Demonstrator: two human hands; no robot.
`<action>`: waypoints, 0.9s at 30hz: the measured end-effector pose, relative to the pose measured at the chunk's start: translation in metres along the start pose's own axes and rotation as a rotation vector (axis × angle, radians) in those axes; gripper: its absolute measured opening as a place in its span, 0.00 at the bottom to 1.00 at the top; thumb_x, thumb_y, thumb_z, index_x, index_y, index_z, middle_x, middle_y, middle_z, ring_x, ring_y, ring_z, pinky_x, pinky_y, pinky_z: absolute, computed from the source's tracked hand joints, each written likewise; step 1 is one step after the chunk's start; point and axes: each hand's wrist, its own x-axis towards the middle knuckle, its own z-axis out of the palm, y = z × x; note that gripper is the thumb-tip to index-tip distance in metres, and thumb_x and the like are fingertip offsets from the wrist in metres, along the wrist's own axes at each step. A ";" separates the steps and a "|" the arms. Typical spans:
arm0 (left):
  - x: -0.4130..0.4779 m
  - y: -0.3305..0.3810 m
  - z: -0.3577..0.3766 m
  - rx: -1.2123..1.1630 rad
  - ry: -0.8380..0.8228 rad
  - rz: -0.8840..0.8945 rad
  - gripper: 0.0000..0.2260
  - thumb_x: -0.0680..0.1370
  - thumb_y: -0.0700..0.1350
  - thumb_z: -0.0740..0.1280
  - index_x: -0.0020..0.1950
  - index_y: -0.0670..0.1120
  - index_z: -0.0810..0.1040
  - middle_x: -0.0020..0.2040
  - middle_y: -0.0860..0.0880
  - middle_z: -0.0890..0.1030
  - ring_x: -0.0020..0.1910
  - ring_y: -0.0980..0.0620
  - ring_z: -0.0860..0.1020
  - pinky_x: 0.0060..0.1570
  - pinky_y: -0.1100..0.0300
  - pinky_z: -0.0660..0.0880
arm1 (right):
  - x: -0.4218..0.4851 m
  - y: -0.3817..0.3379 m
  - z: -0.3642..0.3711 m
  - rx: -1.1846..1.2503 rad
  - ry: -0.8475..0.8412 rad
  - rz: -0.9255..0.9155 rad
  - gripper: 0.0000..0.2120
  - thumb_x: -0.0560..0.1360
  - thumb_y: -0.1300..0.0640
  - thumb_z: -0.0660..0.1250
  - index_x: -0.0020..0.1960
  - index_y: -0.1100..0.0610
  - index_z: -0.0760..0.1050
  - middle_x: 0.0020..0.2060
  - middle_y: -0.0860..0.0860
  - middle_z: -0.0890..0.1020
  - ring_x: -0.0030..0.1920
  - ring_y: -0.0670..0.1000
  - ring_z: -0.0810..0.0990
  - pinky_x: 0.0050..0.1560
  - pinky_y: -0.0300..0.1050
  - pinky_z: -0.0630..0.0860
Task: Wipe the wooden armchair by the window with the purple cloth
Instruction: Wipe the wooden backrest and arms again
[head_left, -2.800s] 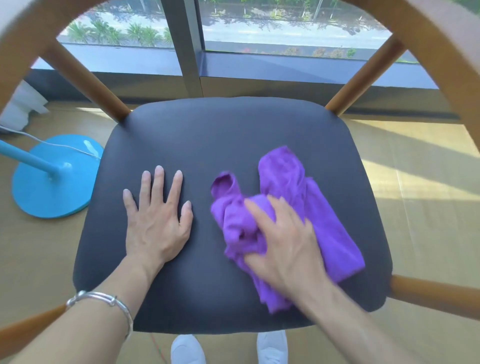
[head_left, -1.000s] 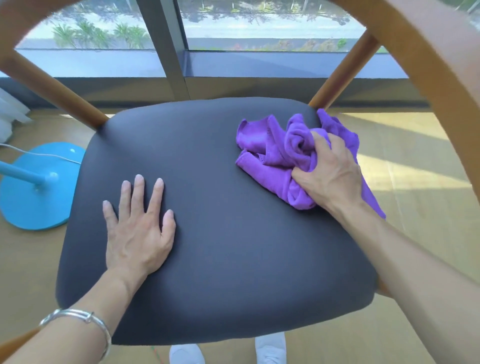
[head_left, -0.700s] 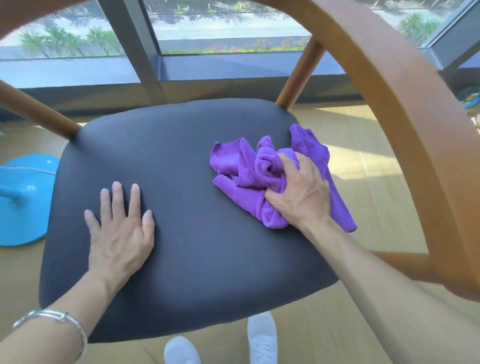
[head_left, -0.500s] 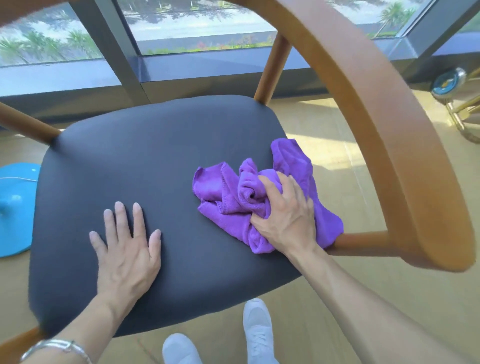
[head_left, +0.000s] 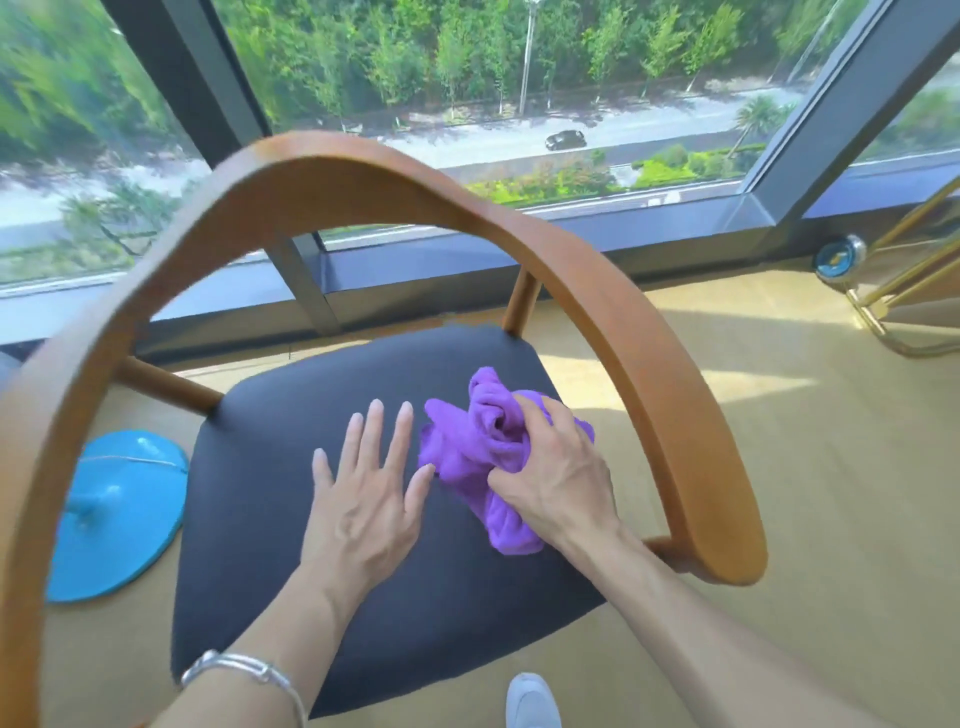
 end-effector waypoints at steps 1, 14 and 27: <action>0.006 0.006 -0.017 -0.018 0.029 0.011 0.31 0.76 0.62 0.38 0.77 0.51 0.47 0.77 0.44 0.54 0.75 0.43 0.55 0.64 0.36 0.60 | 0.000 -0.011 -0.019 0.019 0.044 -0.025 0.28 0.68 0.53 0.68 0.66 0.47 0.68 0.64 0.46 0.70 0.60 0.53 0.72 0.55 0.48 0.73; 0.048 0.101 -0.111 -0.138 0.177 0.242 0.31 0.72 0.64 0.33 0.74 0.56 0.34 0.78 0.49 0.43 0.76 0.49 0.43 0.71 0.42 0.47 | -0.046 0.025 -0.145 -0.089 0.281 0.097 0.32 0.63 0.51 0.69 0.67 0.43 0.69 0.69 0.46 0.69 0.69 0.52 0.67 0.58 0.53 0.74; 0.056 0.062 -0.100 -0.060 0.141 0.293 0.28 0.73 0.63 0.32 0.70 0.57 0.29 0.78 0.48 0.43 0.76 0.48 0.43 0.71 0.42 0.48 | -0.018 0.045 -0.084 -0.350 0.021 0.272 0.33 0.73 0.42 0.63 0.76 0.39 0.55 0.77 0.51 0.52 0.76 0.57 0.49 0.65 0.63 0.64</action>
